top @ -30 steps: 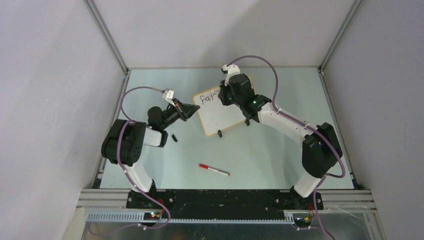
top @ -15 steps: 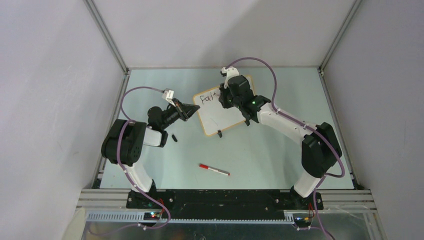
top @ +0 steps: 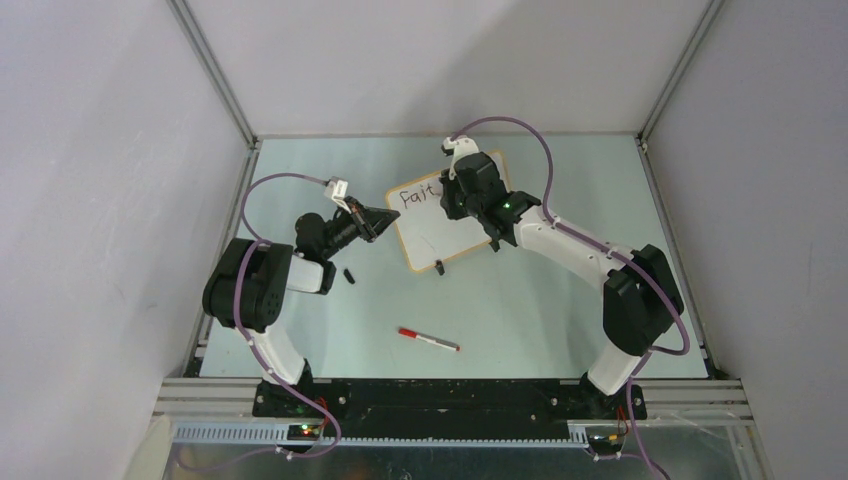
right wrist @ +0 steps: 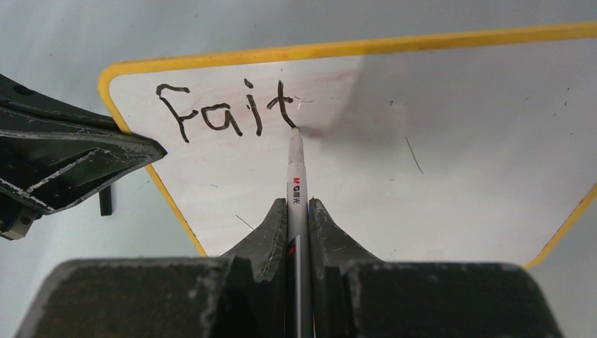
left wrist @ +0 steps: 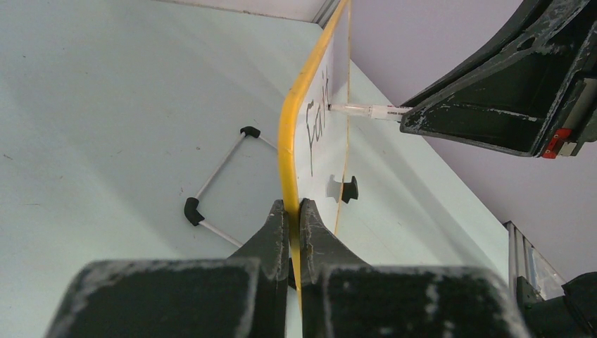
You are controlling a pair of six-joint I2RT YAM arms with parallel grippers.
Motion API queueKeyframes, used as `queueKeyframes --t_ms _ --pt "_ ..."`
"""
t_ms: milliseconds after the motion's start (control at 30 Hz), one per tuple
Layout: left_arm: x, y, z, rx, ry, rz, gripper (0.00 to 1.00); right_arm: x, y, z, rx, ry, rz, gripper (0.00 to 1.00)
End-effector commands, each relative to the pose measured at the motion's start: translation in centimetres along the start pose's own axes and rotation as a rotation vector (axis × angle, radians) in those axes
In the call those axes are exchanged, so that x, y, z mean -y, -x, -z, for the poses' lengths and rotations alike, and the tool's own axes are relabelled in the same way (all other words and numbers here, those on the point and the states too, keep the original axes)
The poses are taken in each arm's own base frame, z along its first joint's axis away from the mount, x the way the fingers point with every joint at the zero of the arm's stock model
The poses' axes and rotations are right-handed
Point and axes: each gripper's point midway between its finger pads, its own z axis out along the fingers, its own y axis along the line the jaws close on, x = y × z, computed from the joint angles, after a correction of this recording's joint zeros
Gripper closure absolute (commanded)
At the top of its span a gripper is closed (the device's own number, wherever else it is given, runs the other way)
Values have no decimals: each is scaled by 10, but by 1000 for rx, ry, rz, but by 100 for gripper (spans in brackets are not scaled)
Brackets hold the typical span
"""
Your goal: Write a sentence on the whiteboard
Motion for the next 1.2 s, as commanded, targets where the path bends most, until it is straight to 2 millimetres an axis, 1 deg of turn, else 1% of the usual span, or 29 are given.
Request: queueKeyframes --t_ms 0,433,833,1067,1167 --pt "2 3 -2 0 -7 -97 100 8 15 6 30 -33 -21 100" --pt "3 3 -2 0 -8 -98 100 9 32 5 81 -3 -41 100" --pt "2 3 -3 0 -6 -98 100 5 39 4 93 20 -48 100" --pt "2 3 -3 0 -6 -97 100 -1 55 22 138 52 -37 100" --pt "2 3 -3 0 -7 -100 100 -3 56 27 157 74 -36 100"
